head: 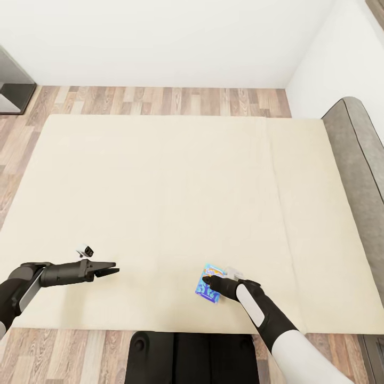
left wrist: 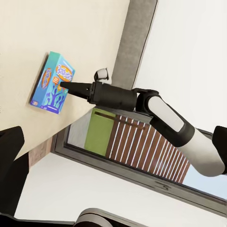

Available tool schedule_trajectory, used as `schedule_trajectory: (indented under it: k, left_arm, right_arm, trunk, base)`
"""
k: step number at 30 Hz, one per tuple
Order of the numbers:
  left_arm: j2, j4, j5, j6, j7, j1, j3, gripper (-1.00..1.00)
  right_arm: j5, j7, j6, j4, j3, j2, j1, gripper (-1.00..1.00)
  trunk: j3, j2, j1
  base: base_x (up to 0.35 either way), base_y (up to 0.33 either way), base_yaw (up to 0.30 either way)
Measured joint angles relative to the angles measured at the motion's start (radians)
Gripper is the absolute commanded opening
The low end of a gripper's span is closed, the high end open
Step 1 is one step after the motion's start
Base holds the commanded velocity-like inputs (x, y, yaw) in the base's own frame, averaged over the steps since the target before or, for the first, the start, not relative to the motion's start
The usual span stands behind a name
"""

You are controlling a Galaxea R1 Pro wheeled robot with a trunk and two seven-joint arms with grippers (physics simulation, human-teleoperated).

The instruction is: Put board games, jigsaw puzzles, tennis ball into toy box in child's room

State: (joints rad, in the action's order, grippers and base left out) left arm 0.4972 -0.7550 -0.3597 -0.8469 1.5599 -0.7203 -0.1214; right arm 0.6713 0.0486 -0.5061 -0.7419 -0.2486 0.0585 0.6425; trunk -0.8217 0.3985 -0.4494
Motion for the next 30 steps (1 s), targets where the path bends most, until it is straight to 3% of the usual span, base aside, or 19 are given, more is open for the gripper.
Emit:
schedule_trajectory:
  k: [30]
  left_arm:
    - [0.000,0.000,0.000,0.000,0.000,0.000,0.000,1.00]
  right_arm:
    - [0.000,0.000,0.000,0.000,0.000,0.000,0.000,1.00]
  trunk:
    - [0.000,0.000,0.000]
  base:
    - [0.000,0.025,0.000]
